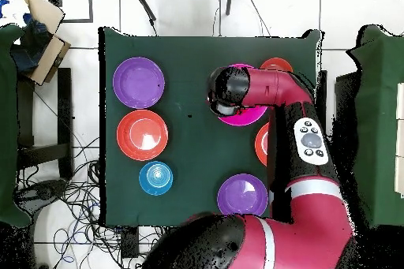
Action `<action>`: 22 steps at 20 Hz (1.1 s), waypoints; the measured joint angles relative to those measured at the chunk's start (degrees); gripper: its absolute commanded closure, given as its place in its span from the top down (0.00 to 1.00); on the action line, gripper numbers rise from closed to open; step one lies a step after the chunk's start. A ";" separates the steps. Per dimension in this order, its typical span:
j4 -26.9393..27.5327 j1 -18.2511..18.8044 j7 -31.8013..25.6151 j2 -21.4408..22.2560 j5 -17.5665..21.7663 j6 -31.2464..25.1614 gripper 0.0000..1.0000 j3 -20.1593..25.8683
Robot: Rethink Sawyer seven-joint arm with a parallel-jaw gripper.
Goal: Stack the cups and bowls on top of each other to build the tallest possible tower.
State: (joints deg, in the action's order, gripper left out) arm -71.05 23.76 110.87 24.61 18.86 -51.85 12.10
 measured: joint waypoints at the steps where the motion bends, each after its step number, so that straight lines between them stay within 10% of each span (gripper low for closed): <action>1: 0.63 0.01 0.00 -0.49 -0.25 -0.75 0.00 0.04; 22: 6.88 -1.21 0.00 -7.49 -2.34 -9.35 0.00 0.44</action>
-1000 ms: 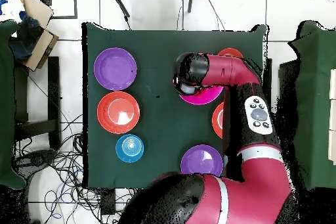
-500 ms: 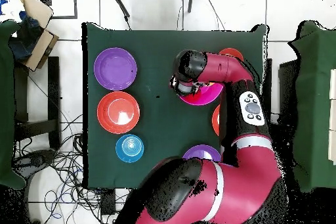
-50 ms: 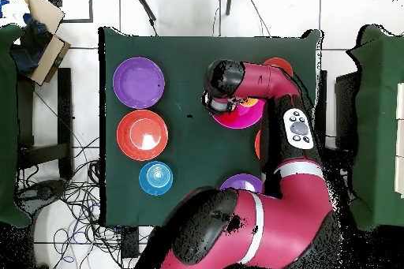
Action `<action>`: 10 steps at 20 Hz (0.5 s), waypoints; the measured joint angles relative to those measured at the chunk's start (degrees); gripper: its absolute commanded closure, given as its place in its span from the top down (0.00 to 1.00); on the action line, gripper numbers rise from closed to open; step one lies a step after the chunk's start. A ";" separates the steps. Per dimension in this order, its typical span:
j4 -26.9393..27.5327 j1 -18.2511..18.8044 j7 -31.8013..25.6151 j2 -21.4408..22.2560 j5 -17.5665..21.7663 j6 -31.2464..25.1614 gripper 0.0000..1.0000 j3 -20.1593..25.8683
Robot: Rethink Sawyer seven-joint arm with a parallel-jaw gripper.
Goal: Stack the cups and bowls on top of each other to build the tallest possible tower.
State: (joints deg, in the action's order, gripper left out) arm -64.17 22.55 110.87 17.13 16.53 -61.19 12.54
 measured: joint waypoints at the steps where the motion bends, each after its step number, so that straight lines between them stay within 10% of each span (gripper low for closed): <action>1: 0.15 -0.01 0.00 -0.08 -0.07 -0.01 0.00 0.00; 10: 1.24 -0.72 0.00 -0.49 -0.32 -0.30 0.00 -0.25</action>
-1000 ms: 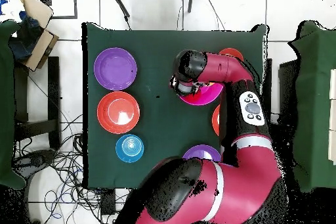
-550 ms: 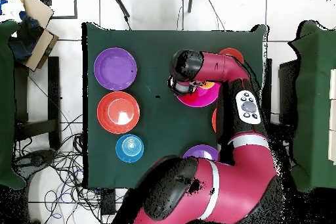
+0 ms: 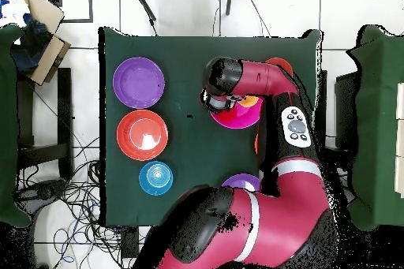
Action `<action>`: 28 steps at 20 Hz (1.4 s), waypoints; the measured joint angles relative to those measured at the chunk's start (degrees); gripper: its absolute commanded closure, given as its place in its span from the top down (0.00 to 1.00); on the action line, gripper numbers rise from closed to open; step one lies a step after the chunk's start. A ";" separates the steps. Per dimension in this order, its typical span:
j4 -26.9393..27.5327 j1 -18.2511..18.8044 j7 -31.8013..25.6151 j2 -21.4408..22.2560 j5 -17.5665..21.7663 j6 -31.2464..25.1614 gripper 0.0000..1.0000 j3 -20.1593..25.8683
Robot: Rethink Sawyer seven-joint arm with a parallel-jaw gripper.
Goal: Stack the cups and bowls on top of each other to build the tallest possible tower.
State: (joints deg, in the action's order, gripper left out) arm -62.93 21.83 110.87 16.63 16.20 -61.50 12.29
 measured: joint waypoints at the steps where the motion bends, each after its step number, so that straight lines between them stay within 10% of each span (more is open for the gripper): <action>1: 0.00 -0.11 0.00 0.00 0.00 0.00 0.00 -0.08; 4: 0.00 -0.28 0.00 0.00 -0.01 -0.01 0.00 -0.16; 5: 0.02 -0.25 0.00 0.00 0.00 0.00 1.00 -0.18; 28: -0.02 -0.91 0.00 1.69 -0.02 -0.01 1.00 -0.78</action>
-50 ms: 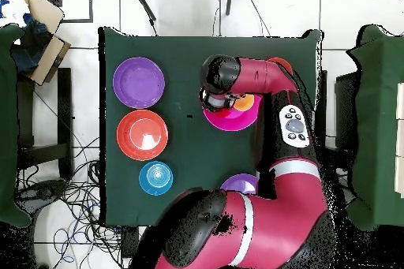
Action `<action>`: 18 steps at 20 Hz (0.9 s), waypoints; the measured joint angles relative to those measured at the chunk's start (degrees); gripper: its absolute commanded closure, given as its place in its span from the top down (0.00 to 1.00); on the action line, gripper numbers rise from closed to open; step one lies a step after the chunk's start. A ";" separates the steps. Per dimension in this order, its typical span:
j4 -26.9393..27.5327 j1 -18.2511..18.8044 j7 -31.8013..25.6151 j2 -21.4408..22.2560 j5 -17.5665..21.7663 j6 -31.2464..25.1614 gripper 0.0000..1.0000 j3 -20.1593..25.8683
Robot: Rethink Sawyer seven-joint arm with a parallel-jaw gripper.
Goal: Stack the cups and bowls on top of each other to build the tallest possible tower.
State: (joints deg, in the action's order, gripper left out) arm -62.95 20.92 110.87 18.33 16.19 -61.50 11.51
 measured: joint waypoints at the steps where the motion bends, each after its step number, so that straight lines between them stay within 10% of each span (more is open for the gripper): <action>1: 0.00 -0.02 0.00 0.28 0.01 -0.01 1.00 -0.03; 18: -2.49 0.13 0.00 8.46 -1.40 0.16 1.00 -0.26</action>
State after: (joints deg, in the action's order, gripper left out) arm -65.44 21.05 110.87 26.79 14.79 -61.34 11.25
